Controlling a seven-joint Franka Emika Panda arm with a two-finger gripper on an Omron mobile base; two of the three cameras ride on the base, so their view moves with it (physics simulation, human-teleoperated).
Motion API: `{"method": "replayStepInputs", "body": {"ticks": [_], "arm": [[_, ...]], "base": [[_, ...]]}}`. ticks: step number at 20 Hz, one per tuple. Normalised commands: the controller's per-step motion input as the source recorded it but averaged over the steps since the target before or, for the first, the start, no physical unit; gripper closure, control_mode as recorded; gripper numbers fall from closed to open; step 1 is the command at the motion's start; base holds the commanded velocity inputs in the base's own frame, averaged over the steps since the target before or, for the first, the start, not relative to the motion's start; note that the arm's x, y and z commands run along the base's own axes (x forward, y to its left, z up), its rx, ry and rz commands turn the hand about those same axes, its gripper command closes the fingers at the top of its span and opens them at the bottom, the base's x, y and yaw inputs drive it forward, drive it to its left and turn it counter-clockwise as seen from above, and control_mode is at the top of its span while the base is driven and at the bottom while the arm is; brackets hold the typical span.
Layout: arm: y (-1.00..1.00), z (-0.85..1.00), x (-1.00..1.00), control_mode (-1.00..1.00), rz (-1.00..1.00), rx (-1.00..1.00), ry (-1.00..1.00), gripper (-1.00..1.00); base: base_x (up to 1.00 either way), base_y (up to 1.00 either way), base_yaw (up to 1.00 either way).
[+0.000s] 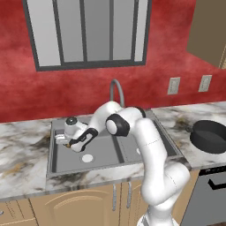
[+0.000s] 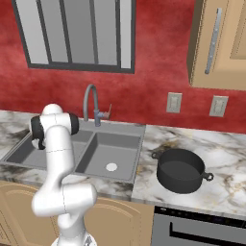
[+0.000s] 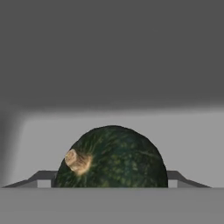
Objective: Dump the squash from the pot into the sink. Then turn on the water and wash the squash. Then turn off the water and put the squash back in the pot.
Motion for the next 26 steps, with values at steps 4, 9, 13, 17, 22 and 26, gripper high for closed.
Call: {"method": "replayStepInputs", "body": {"ticks": [4, 9, 13, 17, 22, 26], "arm": [[-0.03, 0.11, -0.06, -1.0, -0.07, 0.0, -0.05, 1.0], [-0.34, 0.72, -0.36, -1.0, -0.13, 0.0, -0.18, 1.0], [-0.57, 1.0, -0.57, -1.0, -0.19, 0.0, -0.24, 1.0], [-0.69, 1.0, -0.56, -1.0, -0.23, 0.04, -0.16, 1.0], [-0.66, 1.0, -0.65, -1.0, -0.22, 0.09, -0.1, 1.0], [-0.48, 1.0, -0.62, -1.0, -0.19, 0.18, 0.0, 1.0]], "base": [[0.0, 0.0, 0.0], [0.0, 0.0, 0.0], [0.0, 0.0, 0.0], [0.0, 0.0, 0.0], [0.0, 0.0, 0.0], [0.0, 0.0, 0.0]]}}
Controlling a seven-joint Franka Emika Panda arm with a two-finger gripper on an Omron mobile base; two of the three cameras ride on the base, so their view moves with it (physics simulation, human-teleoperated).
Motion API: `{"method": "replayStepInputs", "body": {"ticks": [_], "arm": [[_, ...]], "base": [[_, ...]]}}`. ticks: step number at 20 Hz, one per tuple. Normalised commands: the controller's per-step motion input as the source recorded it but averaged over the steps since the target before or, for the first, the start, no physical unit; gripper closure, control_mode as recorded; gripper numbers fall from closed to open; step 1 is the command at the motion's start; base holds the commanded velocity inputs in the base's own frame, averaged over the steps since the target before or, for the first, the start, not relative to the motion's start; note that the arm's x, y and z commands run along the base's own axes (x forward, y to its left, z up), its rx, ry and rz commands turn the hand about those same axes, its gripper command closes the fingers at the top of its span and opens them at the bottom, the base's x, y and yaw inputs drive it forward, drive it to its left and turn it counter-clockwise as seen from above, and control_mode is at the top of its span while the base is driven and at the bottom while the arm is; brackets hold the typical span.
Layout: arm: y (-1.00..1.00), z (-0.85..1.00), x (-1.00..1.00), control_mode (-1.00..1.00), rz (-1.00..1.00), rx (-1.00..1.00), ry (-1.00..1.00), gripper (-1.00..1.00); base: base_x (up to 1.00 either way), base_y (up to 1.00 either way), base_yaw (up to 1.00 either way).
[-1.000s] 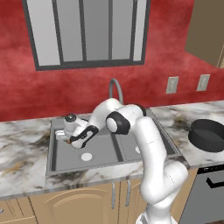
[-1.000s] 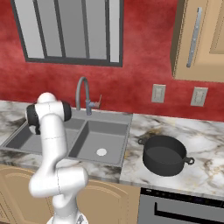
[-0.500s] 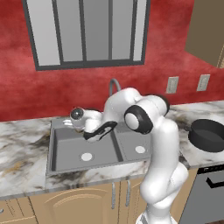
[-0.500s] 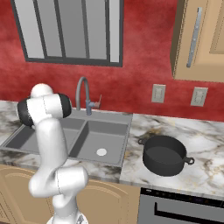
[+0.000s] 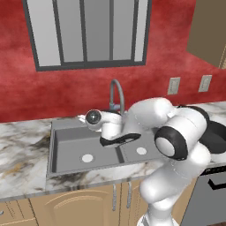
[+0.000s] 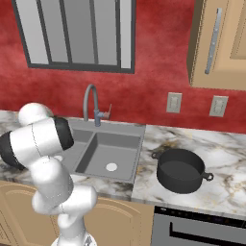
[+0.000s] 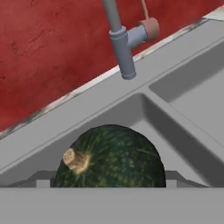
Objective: Dump the squash from the pot into the sink. Then turn on the water and wash the squash. Then turn off the water and put the squash back in the pot.
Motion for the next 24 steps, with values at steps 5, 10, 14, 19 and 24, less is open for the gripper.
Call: {"method": "replayStepInputs", "body": {"ticks": [5, 10, 14, 19, 24], "arm": [[-0.2, 1.0, -0.36, -1.0, -0.14, 0.24, 0.0, 1.0], [0.0, 1.0, -0.03, -1.0, -0.08, 0.27, 0.01, 1.0], [0.0, 1.0, 0.0, -1.0, -0.03, 0.26, 0.04, 1.0], [0.0, 1.0, -0.18, -1.0, -0.01, 0.19, 0.07, 1.0], [-0.15, 1.0, -0.59, -1.0, -0.04, 0.04, 0.11, 1.0]], "base": [[0.0, 0.0, 0.0], [0.0, 0.0, 0.0], [0.0, 0.0, 0.0], [0.0, 0.0, 0.0], [0.0, 0.0, 0.0]]}}
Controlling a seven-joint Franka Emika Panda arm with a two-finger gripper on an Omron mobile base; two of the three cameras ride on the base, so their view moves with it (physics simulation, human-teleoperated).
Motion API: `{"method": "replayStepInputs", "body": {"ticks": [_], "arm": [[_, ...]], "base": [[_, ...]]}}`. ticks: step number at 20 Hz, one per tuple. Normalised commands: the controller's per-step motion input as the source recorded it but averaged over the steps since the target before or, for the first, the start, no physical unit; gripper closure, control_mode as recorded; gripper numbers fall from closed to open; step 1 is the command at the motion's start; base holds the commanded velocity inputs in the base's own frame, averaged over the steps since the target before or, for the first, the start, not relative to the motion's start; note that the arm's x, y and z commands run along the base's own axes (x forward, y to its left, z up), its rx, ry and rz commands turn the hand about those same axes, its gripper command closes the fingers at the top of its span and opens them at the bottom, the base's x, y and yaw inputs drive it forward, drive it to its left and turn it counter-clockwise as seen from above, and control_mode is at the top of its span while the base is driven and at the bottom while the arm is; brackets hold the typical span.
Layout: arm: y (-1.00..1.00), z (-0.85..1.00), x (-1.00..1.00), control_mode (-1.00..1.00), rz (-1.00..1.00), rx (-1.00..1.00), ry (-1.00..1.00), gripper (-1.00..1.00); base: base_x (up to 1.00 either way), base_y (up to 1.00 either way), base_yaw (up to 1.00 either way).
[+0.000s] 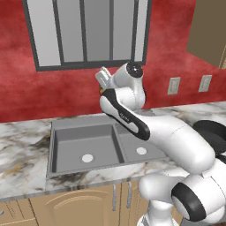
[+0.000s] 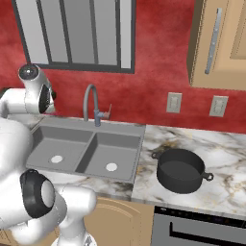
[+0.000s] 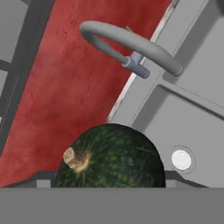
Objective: Dump the squash from the pot into the sink. Then turn on the water and wash the squash. Then turn off the water and put the squash back in the pot.
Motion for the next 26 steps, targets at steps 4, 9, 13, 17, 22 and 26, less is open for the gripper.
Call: {"method": "replayStepInputs", "body": {"ticks": [4, 9, 13, 17, 22, 26], "arm": [[-0.45, 0.84, -0.78, -1.0, -0.05, 0.0, 0.06, 1.0], [-0.81, 0.5, -0.67, -1.0, -0.06, -0.13, 0.0, 1.0], [-0.99, 0.27, -0.39, -1.0, -0.06, -0.16, 0.0, 1.0], [-1.0, 0.08, -0.32, -1.0, -0.05, -0.12, 0.0, 1.0], [-1.0, 0.0, -0.33, -1.0, -0.07, -0.06, 0.02, 1.0], [-1.0, -0.01, -0.27, -1.0, -0.07, -0.03, 0.06, 1.0]], "base": [[0.0, 0.0, 0.0], [0.0, 0.0, 0.0], [0.0, 0.0, 0.0], [0.0, 0.0, 0.0], [0.0, 0.0, 0.0], [0.0, 0.0, 0.0]]}}
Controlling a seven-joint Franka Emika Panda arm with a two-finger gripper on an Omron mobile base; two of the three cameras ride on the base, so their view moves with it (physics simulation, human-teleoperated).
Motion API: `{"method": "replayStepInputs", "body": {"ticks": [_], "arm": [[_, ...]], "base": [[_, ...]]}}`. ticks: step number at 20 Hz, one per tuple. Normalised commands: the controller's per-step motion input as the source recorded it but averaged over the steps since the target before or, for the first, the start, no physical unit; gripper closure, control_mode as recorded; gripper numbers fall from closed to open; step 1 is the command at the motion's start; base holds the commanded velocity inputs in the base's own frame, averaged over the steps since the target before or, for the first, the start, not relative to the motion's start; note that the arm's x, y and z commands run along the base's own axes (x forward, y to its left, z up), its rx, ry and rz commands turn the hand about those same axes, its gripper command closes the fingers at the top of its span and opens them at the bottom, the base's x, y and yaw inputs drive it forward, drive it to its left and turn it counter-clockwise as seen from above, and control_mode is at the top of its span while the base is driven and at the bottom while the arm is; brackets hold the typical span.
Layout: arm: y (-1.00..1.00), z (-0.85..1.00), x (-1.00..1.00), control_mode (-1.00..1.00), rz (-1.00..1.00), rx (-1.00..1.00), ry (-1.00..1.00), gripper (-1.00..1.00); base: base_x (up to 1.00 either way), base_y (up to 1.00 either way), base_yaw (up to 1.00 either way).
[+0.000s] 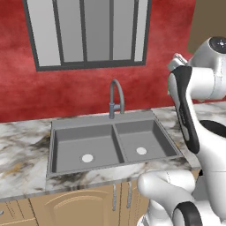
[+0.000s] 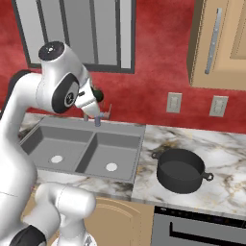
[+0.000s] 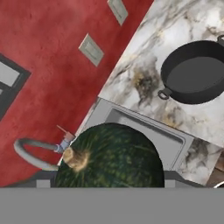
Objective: Dump the squash from the pot into the sink. Then turn on the water and wash the squash. Then turn off the water and put the squash back in the pot.
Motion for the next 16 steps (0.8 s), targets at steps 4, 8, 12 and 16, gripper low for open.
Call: {"method": "replayStepInputs", "body": {"ticks": [4, 8, 12, 16], "arm": [[-0.97, -0.12, -0.24, -1.0, -0.04, 0.0, 0.08, 1.0], [-0.77, -0.31, -0.13, -1.0, -0.03, -0.03, 0.09, 1.0], [-0.59, -0.45, -0.06, -1.0, -0.03, -0.06, 0.06, 1.0], [-0.33, -0.49, 0.0, -1.0, -0.07, -0.12, 0.01, 1.0]], "base": [[0.0, 0.0, 0.0], [0.0, 0.0, 0.0], [0.0, 0.0, 0.0], [0.0, 0.0, 0.0]]}}
